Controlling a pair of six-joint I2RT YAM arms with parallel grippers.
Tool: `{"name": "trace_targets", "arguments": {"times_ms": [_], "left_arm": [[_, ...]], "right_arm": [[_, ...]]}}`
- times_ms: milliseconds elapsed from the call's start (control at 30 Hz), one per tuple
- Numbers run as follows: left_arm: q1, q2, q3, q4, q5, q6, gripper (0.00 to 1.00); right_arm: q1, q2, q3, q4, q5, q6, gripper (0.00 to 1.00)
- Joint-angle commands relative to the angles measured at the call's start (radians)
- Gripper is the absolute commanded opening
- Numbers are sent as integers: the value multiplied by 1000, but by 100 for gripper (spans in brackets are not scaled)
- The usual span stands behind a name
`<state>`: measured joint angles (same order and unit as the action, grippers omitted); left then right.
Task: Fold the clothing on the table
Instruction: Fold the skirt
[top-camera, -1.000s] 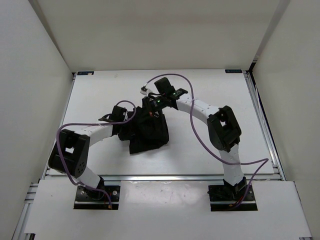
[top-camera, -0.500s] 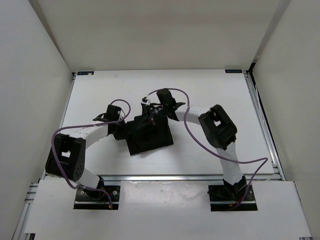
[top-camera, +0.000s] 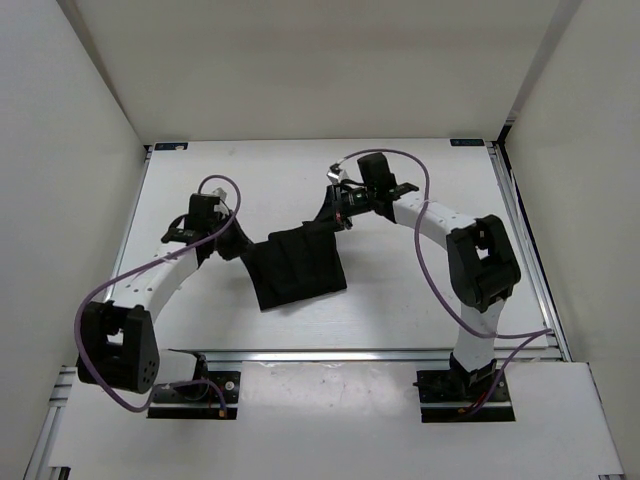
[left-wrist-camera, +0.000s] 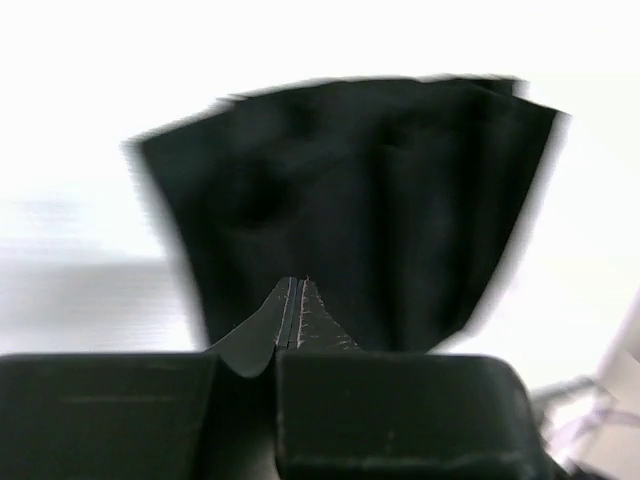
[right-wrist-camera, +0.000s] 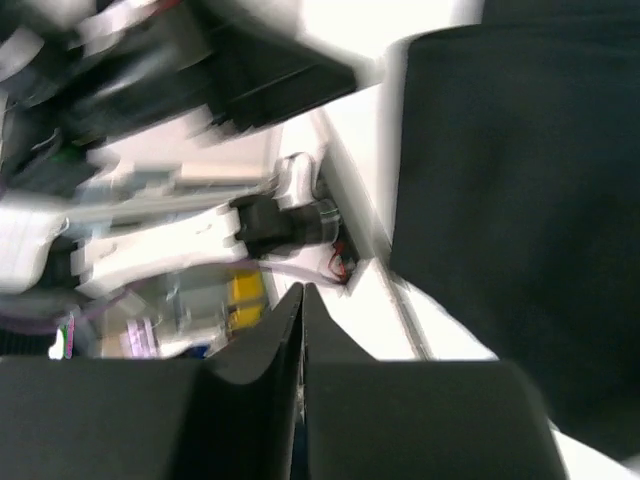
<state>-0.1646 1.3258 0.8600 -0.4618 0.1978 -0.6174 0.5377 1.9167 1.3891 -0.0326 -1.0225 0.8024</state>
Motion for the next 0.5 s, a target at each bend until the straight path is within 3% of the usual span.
{"name": "trace_targets", "arguments": {"times_ms": [0, 167, 467], "left_arm": [[-71, -25, -6, 116, 195, -116, 0], [-179, -1, -105, 330, 278, -251, 0], [-139, 9, -233, 158, 28, -159, 0]], "right_arm": [[-15, 4, 33, -369, 237, -213, 0], [-54, 13, 65, -460, 329, -269, 0], [-99, -24, 4, -383, 227, -223, 1]]}}
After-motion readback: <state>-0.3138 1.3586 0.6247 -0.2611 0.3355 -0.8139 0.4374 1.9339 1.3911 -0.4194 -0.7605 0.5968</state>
